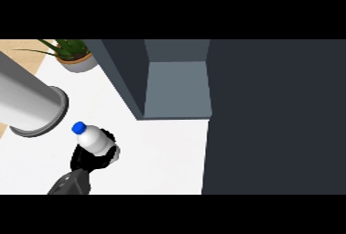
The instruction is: Pick up the bottled water, place it into the cabinet and close the cabinet
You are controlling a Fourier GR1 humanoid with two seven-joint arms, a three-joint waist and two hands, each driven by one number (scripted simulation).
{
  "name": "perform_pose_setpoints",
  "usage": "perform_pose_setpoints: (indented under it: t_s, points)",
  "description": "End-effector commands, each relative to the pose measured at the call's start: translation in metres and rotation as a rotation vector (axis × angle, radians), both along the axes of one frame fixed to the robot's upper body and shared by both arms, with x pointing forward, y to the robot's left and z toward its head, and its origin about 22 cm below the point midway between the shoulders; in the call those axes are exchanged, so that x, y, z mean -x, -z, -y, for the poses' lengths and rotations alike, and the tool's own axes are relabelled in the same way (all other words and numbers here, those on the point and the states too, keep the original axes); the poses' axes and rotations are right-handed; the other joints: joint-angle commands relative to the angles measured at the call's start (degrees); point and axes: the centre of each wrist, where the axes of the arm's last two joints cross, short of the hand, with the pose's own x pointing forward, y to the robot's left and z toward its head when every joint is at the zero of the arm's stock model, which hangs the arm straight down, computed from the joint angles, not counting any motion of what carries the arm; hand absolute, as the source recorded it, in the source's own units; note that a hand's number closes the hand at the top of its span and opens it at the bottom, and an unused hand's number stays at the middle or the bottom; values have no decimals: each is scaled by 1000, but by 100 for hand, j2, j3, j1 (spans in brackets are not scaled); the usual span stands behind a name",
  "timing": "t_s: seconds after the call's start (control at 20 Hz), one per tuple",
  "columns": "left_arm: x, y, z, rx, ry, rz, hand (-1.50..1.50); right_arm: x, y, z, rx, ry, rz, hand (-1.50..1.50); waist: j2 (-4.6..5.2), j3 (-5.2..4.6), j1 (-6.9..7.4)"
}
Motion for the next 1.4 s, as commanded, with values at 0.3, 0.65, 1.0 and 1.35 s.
perform_pose_setpoints:
  t_s: [0.3, 0.65, 1.0, 1.35]
  points:
    - [7, -2, -13, 107, -35, 89, 150, -1, -1, 8, 8, -11, -14, -150, -1, -8, 55]
    - [-6, -22, -18, 134, 13, 105, 150, -1, -9, -9, 7, -16, 7, -150, -17, -4, 85]
    - [1, -46, 29, 97, 35, 70, 150, -11, 4, -16, 7, -24, -9, -150, -18, -2, 105]
    - [-15, -100, 57, 51, 73, 155, 150, -4, -3, -3, -18, -27, -7, -150, -14, -4, 80]
